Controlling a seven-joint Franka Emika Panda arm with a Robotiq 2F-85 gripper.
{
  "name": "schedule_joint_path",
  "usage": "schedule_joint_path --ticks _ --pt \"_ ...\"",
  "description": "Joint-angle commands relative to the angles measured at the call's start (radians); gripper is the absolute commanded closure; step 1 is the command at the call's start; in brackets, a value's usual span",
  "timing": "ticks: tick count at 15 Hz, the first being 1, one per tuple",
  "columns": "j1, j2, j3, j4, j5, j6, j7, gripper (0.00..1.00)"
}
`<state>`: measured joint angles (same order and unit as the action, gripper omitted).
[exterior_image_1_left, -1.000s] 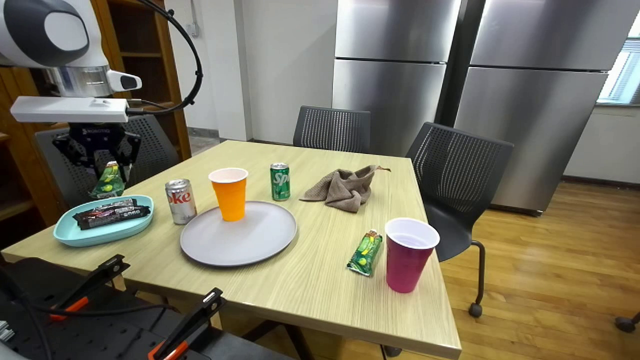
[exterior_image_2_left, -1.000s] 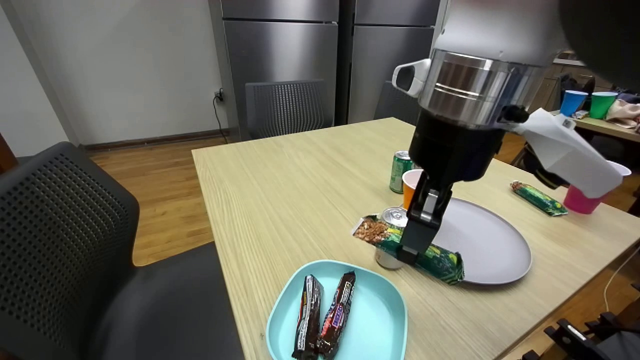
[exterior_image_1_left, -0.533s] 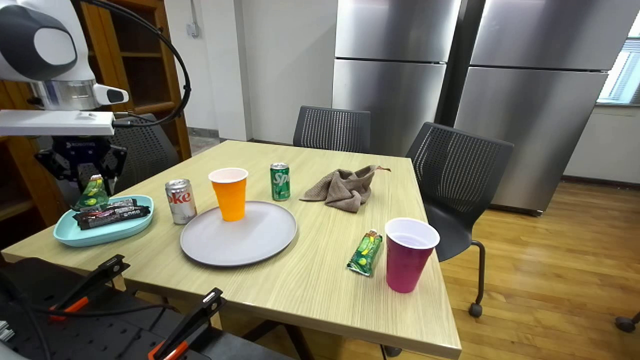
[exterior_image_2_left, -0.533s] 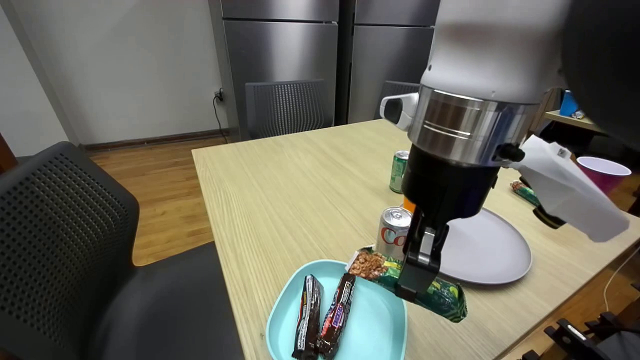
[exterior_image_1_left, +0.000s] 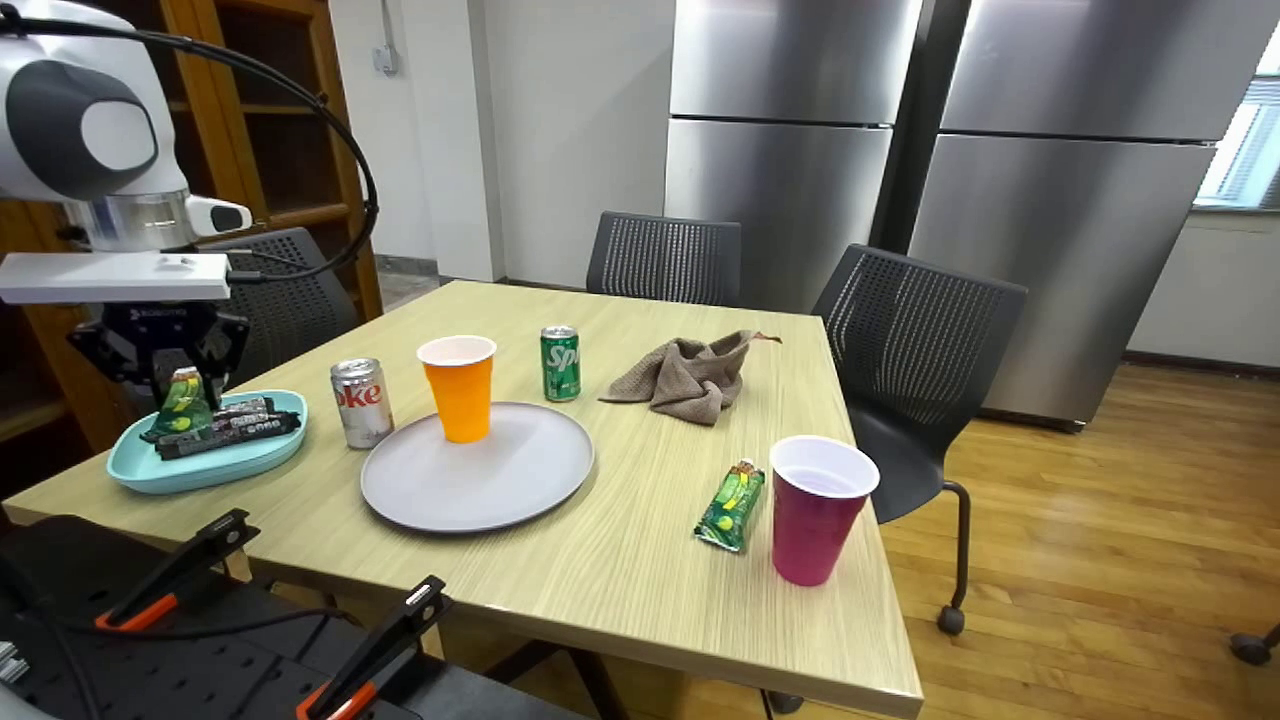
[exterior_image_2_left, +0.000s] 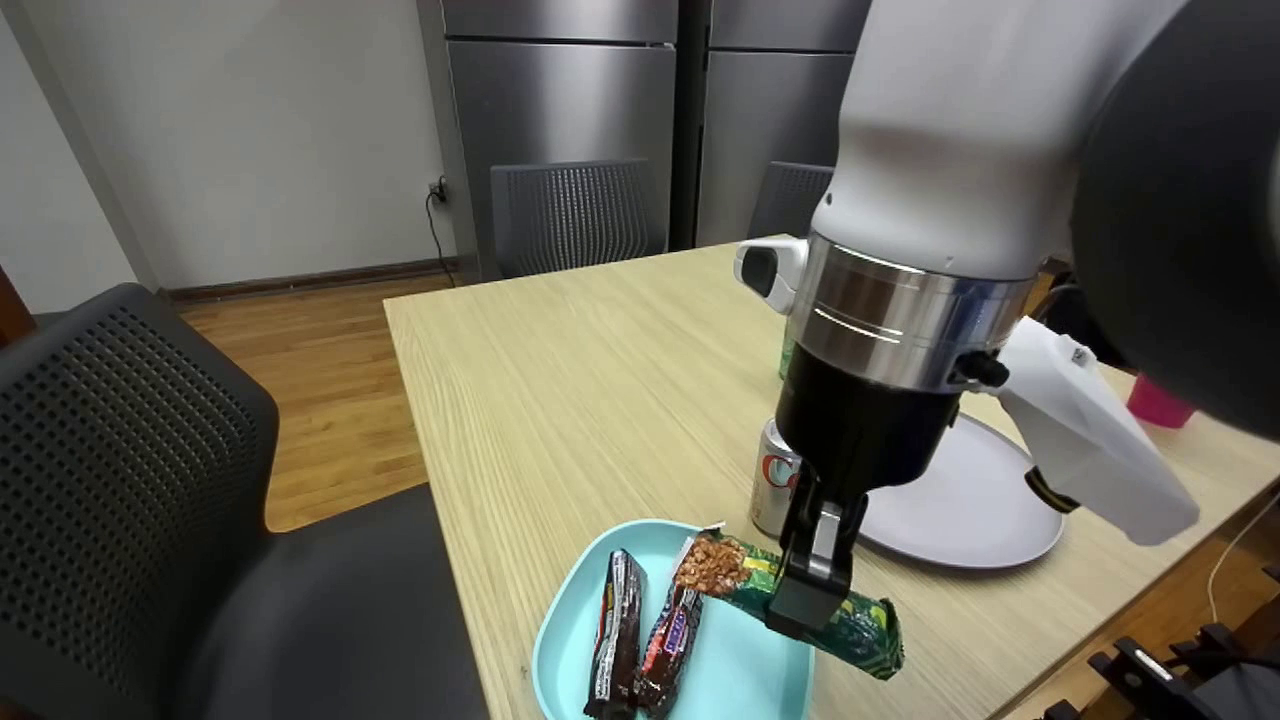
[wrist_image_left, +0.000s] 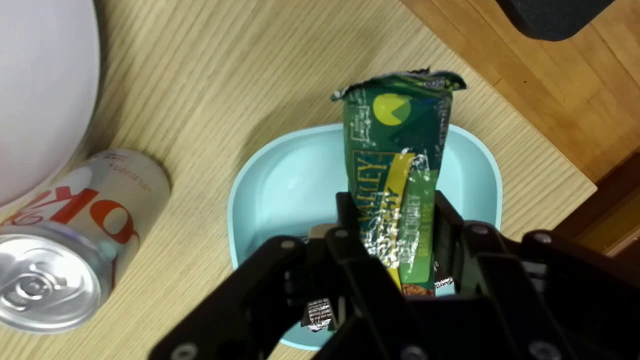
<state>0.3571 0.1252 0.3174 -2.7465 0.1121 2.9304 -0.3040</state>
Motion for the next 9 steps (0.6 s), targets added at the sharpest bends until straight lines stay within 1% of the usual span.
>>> schedule_joint_path --ticks 1,6,9 --pt "-0.045 0.052 0.03 0.044 -0.042 0.026 0.002 0.87" --pt "-0.061 0.101 -0.002 0.082 -0.144 0.051 0.02 0.87" --pt "-0.086 0.131 0.003 0.107 -0.173 0.054 0.011 0.87"
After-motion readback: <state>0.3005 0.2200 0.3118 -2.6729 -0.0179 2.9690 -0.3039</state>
